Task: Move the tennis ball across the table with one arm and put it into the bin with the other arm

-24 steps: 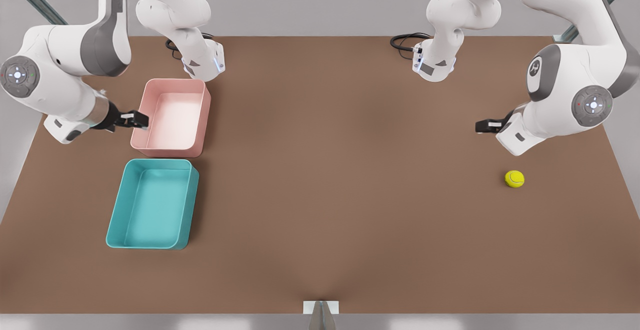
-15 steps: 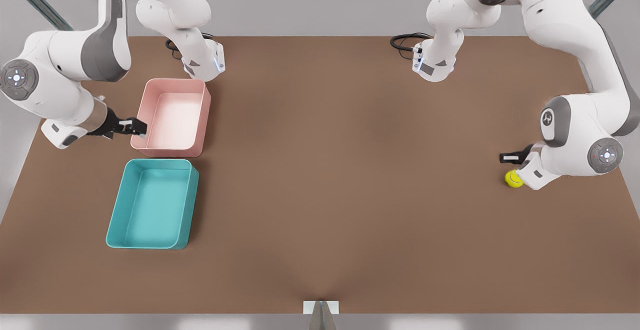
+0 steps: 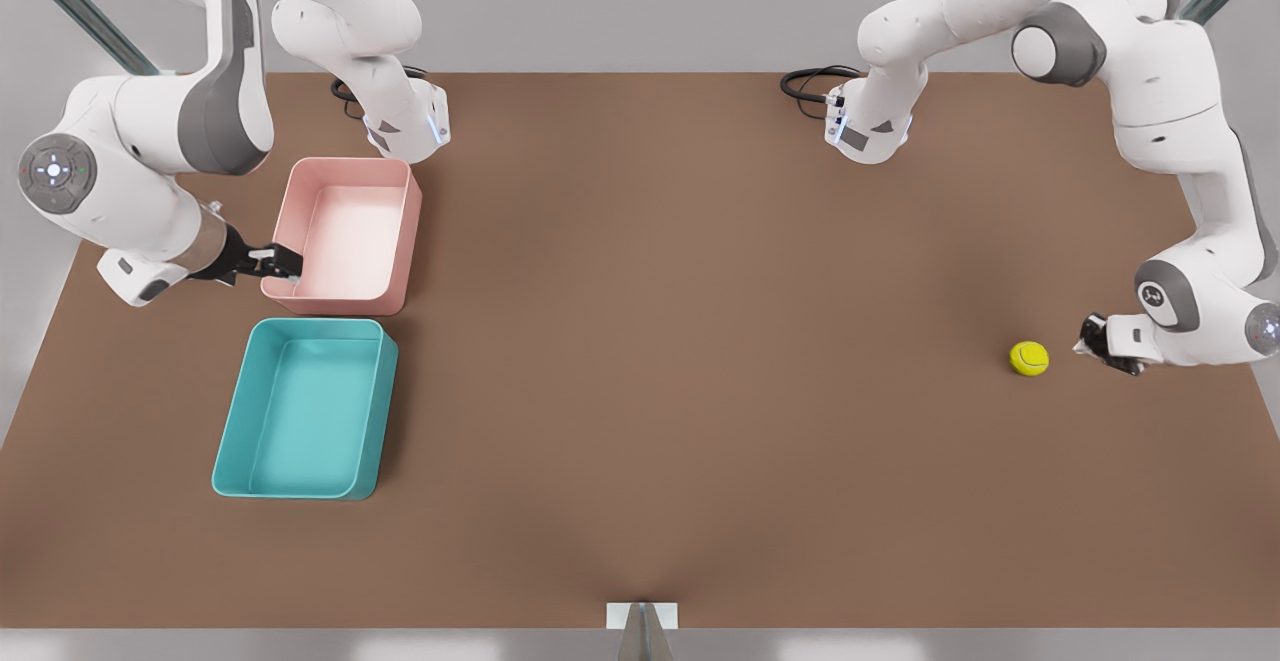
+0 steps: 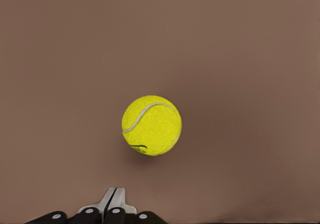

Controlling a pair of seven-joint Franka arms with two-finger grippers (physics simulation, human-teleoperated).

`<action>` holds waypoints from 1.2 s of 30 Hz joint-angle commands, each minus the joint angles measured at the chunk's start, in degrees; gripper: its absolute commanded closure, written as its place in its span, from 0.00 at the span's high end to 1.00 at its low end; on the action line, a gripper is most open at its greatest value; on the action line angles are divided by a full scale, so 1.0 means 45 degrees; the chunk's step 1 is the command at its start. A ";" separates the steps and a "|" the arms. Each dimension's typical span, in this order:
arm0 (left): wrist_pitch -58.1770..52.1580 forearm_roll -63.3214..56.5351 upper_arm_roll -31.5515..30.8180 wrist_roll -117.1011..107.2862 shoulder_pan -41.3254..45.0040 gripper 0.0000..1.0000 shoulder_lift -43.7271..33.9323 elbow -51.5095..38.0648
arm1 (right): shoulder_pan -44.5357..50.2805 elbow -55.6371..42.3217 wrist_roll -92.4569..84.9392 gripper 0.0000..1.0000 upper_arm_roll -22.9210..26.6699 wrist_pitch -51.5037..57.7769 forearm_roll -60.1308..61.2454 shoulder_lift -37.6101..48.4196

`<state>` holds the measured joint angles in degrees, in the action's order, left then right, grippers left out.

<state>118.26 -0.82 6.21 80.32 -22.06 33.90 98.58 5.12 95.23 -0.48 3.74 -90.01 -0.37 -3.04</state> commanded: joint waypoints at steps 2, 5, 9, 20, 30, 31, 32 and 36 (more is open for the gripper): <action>0.2705 -0.1495 -0.0014 1.4016 0.0097 0.21 -0.0072 0.0710 | -0.0043 0.0029 -0.0029 1.00 0.0009 -0.0173 0.0025 -0.0008; 0.3114 -0.2240 -0.0169 1.0276 0.0116 0.21 -0.0209 0.0983 | -0.0063 0.0088 -0.0049 1.00 0.0009 -0.0212 0.0083 0.0011; 0.4248 -0.2240 -0.0209 0.9006 0.0546 0.21 -0.0209 0.1355 | -0.0082 0.0146 -0.0068 1.00 0.0009 -0.0232 0.0083 0.0031; 0.4561 -0.2318 -0.0092 0.8693 0.0390 0.21 0.0357 0.1941 | -0.0160 0.0440 -0.0088 1.00 0.0106 -0.0095 0.0142 0.0949; 0.3840 -0.2240 -0.3058 -0.8134 0.4276 0.21 -0.0130 0.1922 | -0.0160 0.0635 -0.0088 1.00 0.0106 -0.0193 0.0142 0.0851; 0.1263 -0.1811 -0.3803 -1.1011 0.4296 0.21 -0.0385 0.0790 | -0.0160 0.0635 -0.0088 1.00 0.0106 -0.0212 0.0142 0.0832; 0.0986 -0.0483 -0.3803 -1.1541 0.3887 0.21 -0.0366 0.0613 | -0.0160 0.0635 -0.0088 1.00 0.0106 -0.0232 0.0142 0.0812; -0.0086 0.0455 -0.3432 -1.5873 0.2850 0.21 -0.2258 0.0066 | -0.0160 0.0674 -0.0108 1.00 0.0106 -0.0251 0.0142 0.0793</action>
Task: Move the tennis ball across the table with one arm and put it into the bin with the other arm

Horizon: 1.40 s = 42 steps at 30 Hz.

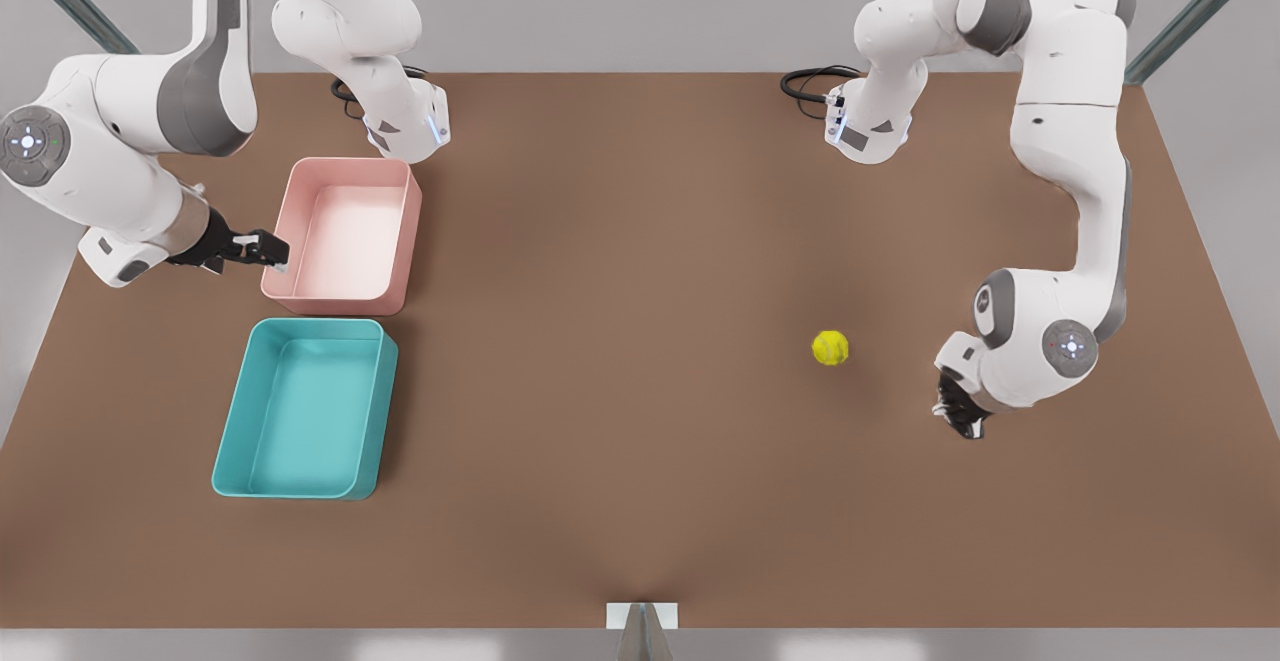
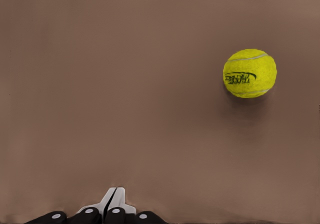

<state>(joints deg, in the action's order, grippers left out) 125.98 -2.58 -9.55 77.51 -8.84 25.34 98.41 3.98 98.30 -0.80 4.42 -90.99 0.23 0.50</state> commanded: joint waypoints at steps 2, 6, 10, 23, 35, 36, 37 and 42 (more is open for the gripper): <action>-0.6577 0.0594 0.0130 -1.7439 0.0050 0.22 -0.1236 -0.2215 | 0.0091 0.0030 -0.0038 1.00 -0.0045 -0.0054 0.0008 0.0007; -1.3741 -0.1636 -0.0105 -2.1363 0.1650 1.00 -0.1392 -0.6420 | 0.0091 0.0127 -0.0038 1.00 -0.0045 -0.0132 0.0008 0.0026; -1.2018 0.0104 0.0638 -2.2009 0.2082 1.00 -0.2916 -0.4428 | 0.0091 0.0147 -0.0038 1.00 -0.0045 -0.0171 0.0008 0.0007; -1.2214 0.0553 0.0344 -2.1989 0.1613 1.00 -0.3170 -0.4388 | 0.1144 -0.1120 0.0684 1.00 -0.0162 -0.0210 0.0340 -0.1494; -1.2234 0.0553 0.0325 -2.1970 0.1496 1.00 -0.3151 -0.4349 | 0.6575 -0.4541 1.0801 1.00 -0.0162 -0.3843 0.0848 -0.7239; -1.2214 0.0553 0.0344 -2.1970 0.1496 1.00 -0.3150 -0.4349 | 0.7277 -0.4599 1.1211 1.00 -0.0162 -0.4155 0.0828 -0.7532; -1.2195 0.0553 0.0325 -2.1970 0.1496 1.00 -0.3131 -0.4349 | 0.7630 -0.4794 1.1738 1.00 -0.0162 -0.4662 0.0887 -0.7961; -1.2195 0.0553 0.0325 -2.1970 0.1456 1.00 -0.3131 -0.4349 | 0.8626 -0.7001 1.3594 1.00 -0.0162 -0.5855 0.1493 -1.0579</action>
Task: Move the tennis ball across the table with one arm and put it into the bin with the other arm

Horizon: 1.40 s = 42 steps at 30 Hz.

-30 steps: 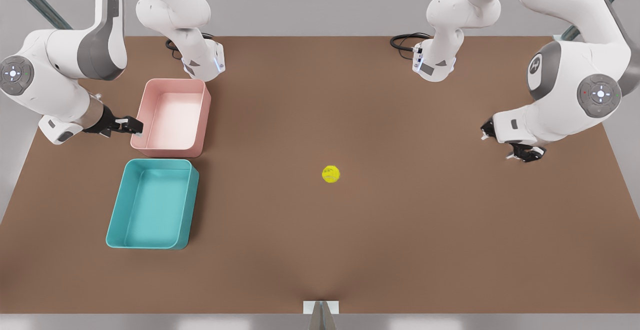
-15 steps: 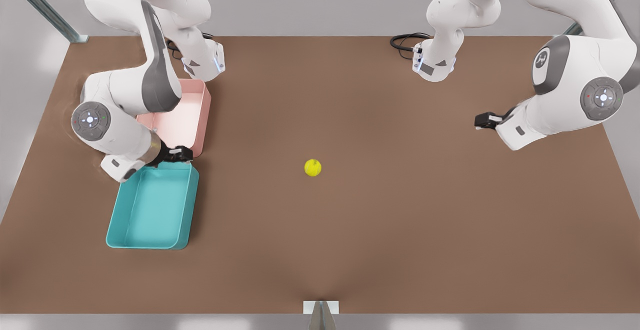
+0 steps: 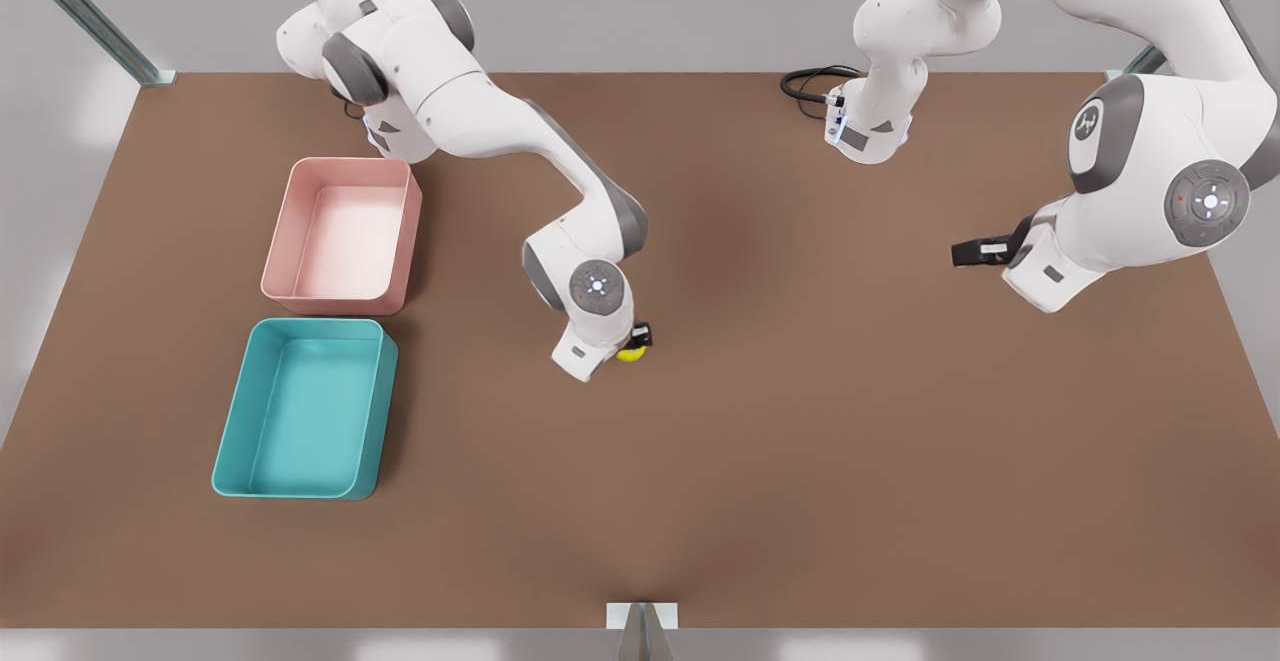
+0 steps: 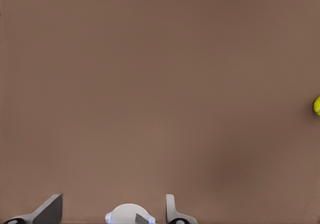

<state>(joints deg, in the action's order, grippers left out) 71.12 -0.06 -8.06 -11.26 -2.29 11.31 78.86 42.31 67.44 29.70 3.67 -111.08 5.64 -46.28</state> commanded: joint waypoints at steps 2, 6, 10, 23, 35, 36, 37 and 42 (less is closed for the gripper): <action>-0.0024 -0.0006 -0.0006 -0.2244 -0.0037 1.00 -0.0014 -0.0005 | 0.0168 -0.0083 0.7053 1.00 0.0005 -0.1547 0.0309 -0.0224; -0.0024 -0.0006 0.0014 -0.2244 -0.0076 1.00 -0.0014 -0.0005 | 0.0480 0.0112 0.6916 1.00 0.0005 -0.1566 0.0133 -0.0595; -0.0043 -0.0006 -0.0006 -0.2244 -0.0096 1.00 0.0006 0.0014 | 0.0929 0.0326 0.6838 1.00 0.0024 -0.1879 -0.0062 -0.0947; -0.0024 -0.0006 -0.0006 -0.2263 -0.0096 1.00 0.0045 0.0034 | 0.0695 0.1733 0.4592 1.00 0.0005 -0.2074 0.0133 -0.0635; -0.0004 -0.0006 0.0013 -0.2263 -0.0096 1.00 0.0123 0.0034 | 0.1183 0.2397 0.4631 1.00 0.0005 -0.3558 0.0133 -0.1006; 0.0015 -0.0006 0.0013 -0.2263 -0.0096 1.00 0.0123 0.0034 | 0.1184 0.2494 0.4631 1.00 0.0005 -0.3695 0.0133 -0.1045; 0.0054 -0.0006 -0.0006 -0.2263 -0.0115 1.00 0.0123 0.0034 | 0.1203 0.2514 0.4631 1.00 0.0005 -0.3793 0.0133 -0.1064; 0.0054 -0.0006 0.0014 -0.2263 -0.0115 1.00 0.0181 0.0034 | 0.1203 0.2690 0.4611 1.00 0.0005 -0.4046 0.0055 -0.1240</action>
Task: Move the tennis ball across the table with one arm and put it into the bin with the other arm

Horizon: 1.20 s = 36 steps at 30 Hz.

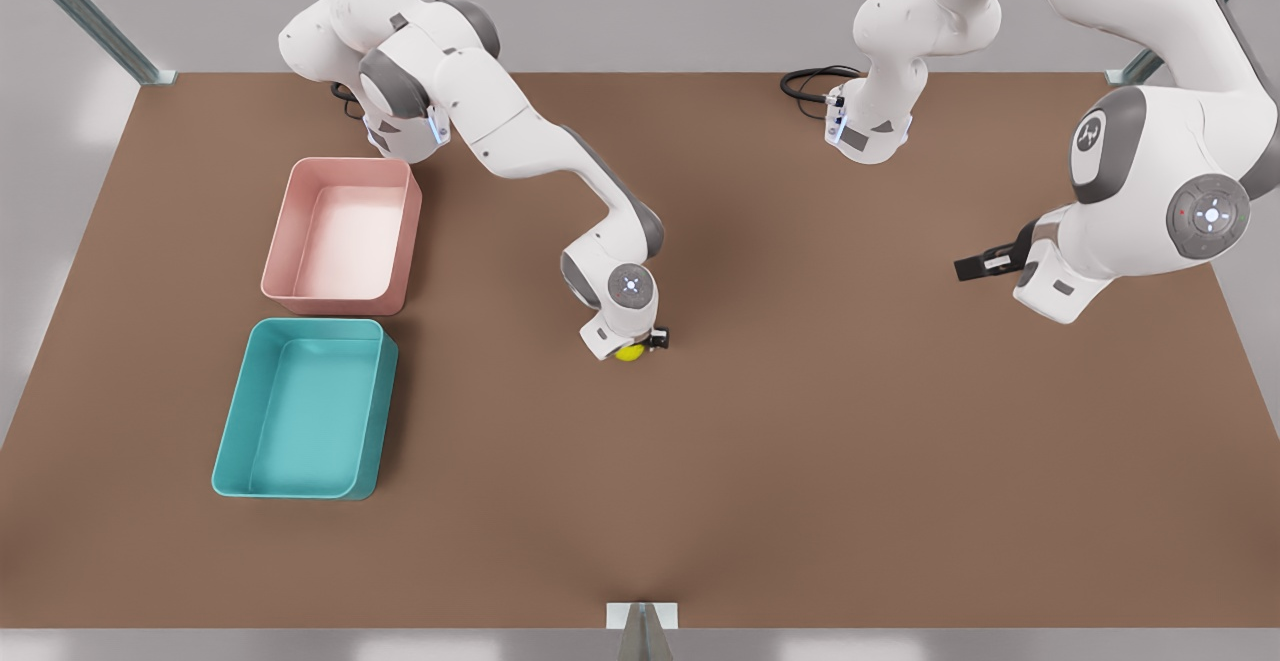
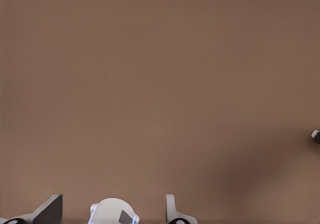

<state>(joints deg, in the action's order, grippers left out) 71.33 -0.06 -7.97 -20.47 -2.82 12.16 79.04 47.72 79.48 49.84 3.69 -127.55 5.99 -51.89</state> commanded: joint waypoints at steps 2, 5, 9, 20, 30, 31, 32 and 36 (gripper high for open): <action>0.0047 -0.0006 -0.0005 -0.0216 -0.0018 1.00 -0.0008 -0.0005 | 0.0001 0.0092 0.0135 1.00 0.0001 -0.0445 -0.0041 0.0007; 0.0047 -0.0006 -0.0005 -0.0216 -0.0018 1.00 -0.0008 -0.0025 | 0.0020 0.0189 0.0135 1.00 0.0001 -0.0582 -0.0042 -0.0071; 0.0125 -0.0006 -0.0005 -0.0216 -0.0018 1.00 -0.0008 -0.0025 | -0.0058 0.0189 0.0135 1.00 0.0001 -0.0582 -0.0061 -0.0071; 0.0125 -0.0006 -0.0005 -0.0216 -0.0135 1.00 0.0031 -0.0025 | -0.0097 0.0170 0.0135 0.55 0.0001 -0.0504 -0.0002 0.0066; 0.0223 0.0013 -0.0005 -0.0197 -0.0155 1.00 0.0070 -0.0025 | -0.2401 0.0072 -0.3320 0.55 0.0001 0.2718 0.0154 0.2057; 0.0223 0.0013 -0.0005 -0.0197 -0.0135 1.00 0.0070 -0.0025 | -0.3143 0.0014 -0.4433 0.55 0.0000 0.3225 0.0154 0.2253; 0.0223 0.0013 -0.0005 -0.0197 -0.0135 1.00 0.0070 -0.0025 | -0.3748 0.0014 -0.5780 0.55 0.0020 0.3577 0.0154 0.2409; 0.0281 0.0013 -0.0005 -0.0197 -0.0155 1.00 0.0090 -0.0025 | -0.6227 -0.0297 -1.0953 0.55 0.0098 0.4689 0.0076 0.2644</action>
<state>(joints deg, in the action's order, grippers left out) 72.50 0.02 -7.97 -21.29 -3.51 12.63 78.95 21.00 78.28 36.42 4.12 -114.20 6.88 -40.24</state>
